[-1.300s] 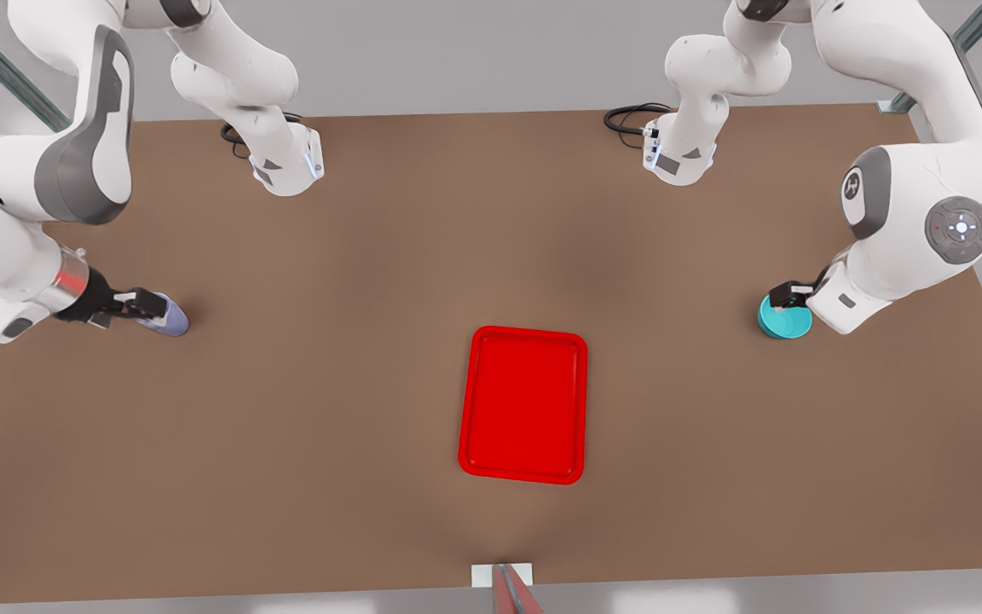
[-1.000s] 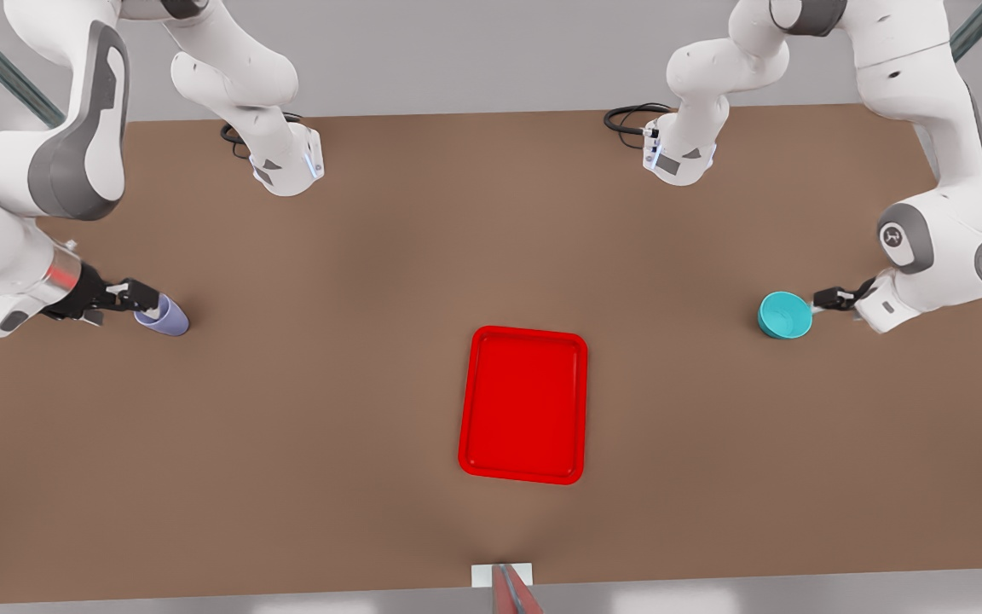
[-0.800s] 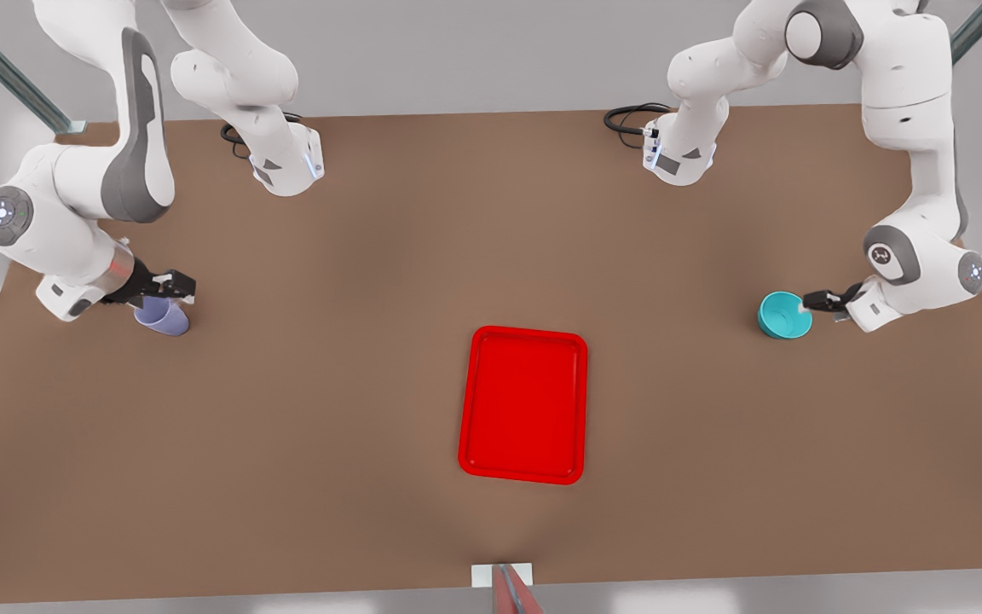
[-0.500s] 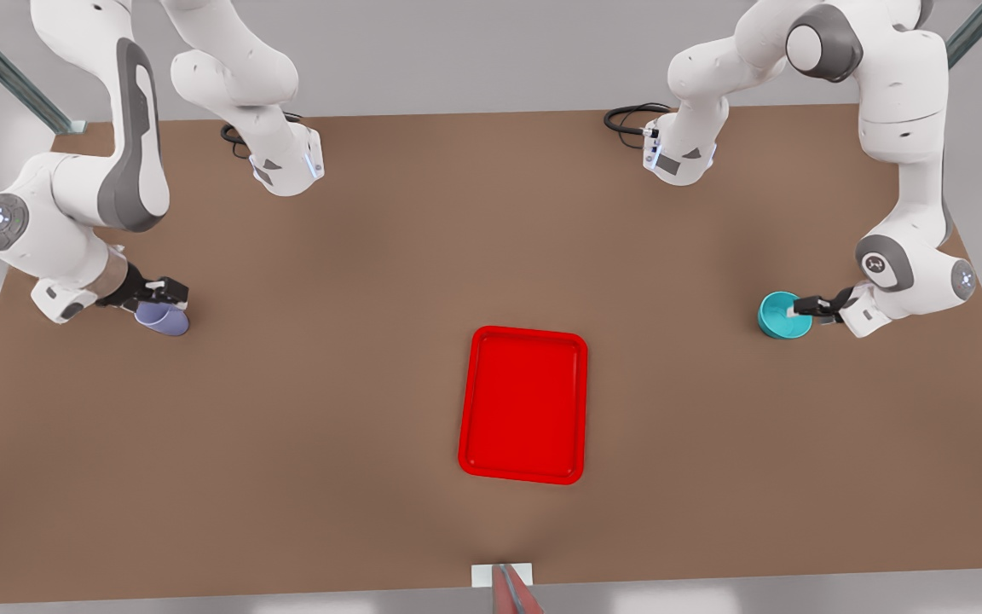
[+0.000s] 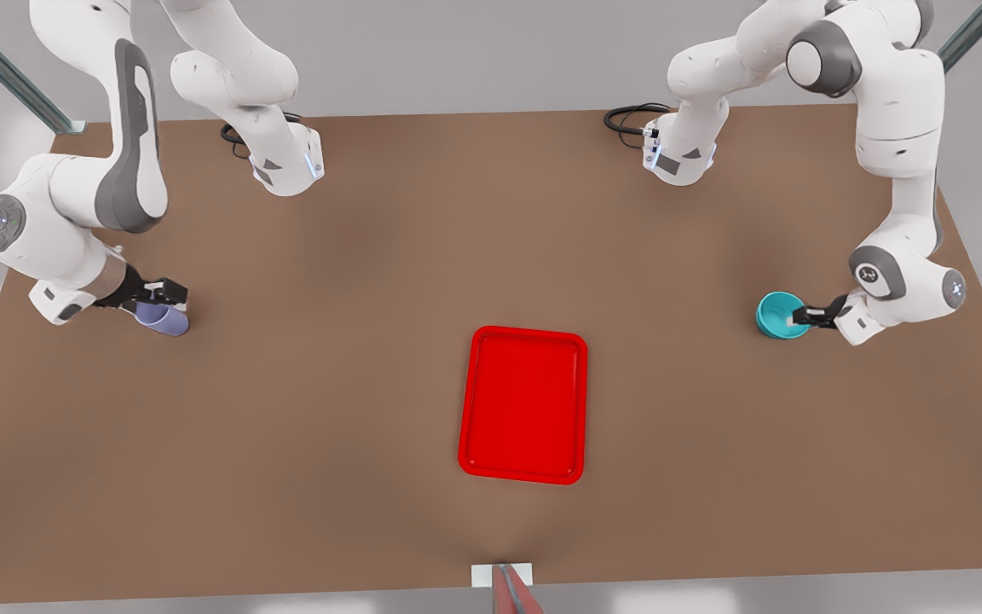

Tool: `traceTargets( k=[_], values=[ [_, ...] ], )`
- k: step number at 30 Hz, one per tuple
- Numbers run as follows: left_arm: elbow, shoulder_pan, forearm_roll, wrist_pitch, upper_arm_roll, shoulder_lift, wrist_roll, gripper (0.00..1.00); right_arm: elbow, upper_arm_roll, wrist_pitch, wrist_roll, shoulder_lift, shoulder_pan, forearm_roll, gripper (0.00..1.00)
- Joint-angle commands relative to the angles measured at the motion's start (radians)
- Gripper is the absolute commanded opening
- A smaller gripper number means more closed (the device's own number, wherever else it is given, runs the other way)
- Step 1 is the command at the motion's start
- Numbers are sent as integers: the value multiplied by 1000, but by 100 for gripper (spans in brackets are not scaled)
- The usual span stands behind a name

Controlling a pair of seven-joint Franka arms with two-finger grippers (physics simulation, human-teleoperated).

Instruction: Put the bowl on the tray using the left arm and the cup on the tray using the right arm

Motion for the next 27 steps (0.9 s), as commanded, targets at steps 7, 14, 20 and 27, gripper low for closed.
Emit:
traceTargets(
  k=[7, 14, 20, 27],
  values=[
    [12, 0, -1, 6, -2, 6, -6, 21, 6, 0, 0, 0, 3, -15, 0, 100],
    [12, -28, -74, -116, -12, -99, -89, 21, 8, 2, 3, 0, 8, -15, 0, 100],
    [231, -497, -101, -106, -9, -81, -751, 21, 8, 6, 3, 0, 8, -15, 2, 100],
    [581, -690, -102, -61, -11, 197, -1299, 21, 15, 8, 0, 0, 9, -15, 2, 100]
  ],
)
